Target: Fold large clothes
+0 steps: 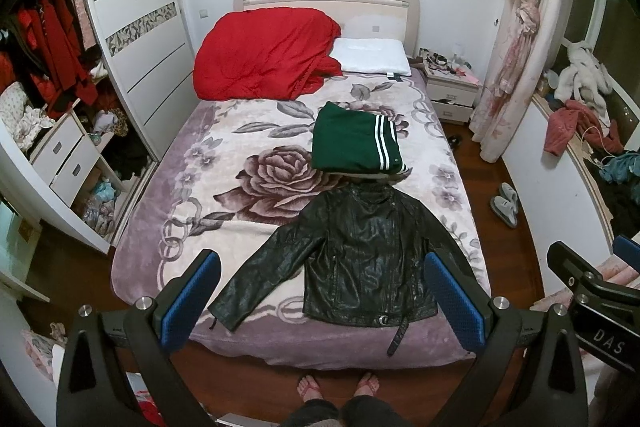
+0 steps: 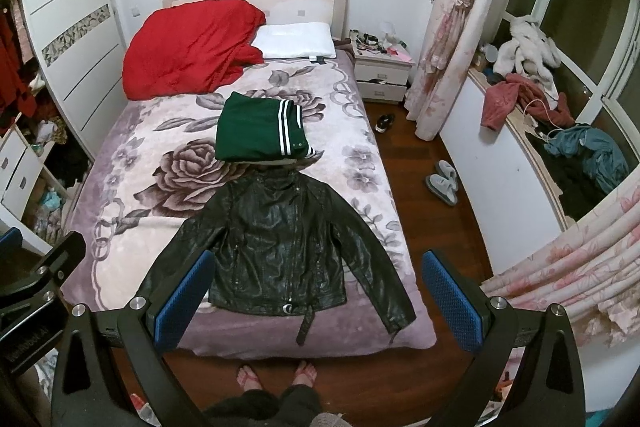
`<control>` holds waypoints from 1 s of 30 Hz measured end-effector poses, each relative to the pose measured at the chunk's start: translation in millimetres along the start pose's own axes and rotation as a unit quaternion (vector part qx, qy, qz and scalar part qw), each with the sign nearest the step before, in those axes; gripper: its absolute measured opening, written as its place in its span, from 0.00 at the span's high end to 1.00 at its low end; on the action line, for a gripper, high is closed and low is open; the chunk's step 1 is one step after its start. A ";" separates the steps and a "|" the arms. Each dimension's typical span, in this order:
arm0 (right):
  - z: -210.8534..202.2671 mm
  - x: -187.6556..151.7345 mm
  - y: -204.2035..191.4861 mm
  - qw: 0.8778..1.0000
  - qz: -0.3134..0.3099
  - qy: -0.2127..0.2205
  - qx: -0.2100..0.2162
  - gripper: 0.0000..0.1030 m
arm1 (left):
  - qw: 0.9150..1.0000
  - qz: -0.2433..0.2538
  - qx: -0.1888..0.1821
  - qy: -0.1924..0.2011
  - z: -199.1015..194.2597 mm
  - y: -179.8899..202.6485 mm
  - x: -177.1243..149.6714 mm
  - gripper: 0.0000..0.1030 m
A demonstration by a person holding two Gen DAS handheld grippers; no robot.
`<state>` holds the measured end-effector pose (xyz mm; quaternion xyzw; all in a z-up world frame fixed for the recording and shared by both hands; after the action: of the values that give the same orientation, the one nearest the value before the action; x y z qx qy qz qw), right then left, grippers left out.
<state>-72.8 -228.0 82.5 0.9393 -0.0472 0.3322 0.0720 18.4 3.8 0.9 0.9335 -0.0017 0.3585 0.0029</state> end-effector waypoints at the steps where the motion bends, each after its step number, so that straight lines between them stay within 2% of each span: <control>1: -0.7 0.0 -0.5 1.000 0.000 0.001 0.000 0.00 | 1.000 -0.001 -0.001 0.000 -1.6 -0.5 1.5 0.00; 30: -2.5 -1.0 -0.5 1.000 0.002 0.005 0.000 0.00 | 1.000 -0.001 -0.002 0.005 -0.6 2.3 -0.4 0.00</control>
<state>-75.0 -227.1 83.7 0.9374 -0.0481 0.3375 0.0713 17.6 1.5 1.1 0.9316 -0.0015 0.3634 0.0054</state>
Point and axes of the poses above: each gripper's, at about its wrist camera, not at the fingertips, and z roughly the way its jaws point, y to its right, x to its top, the point moved 4 cm from there along z, roughly the way its jaws point, and after that the axes turned 4 degrees about y, right-handed, at the moved point
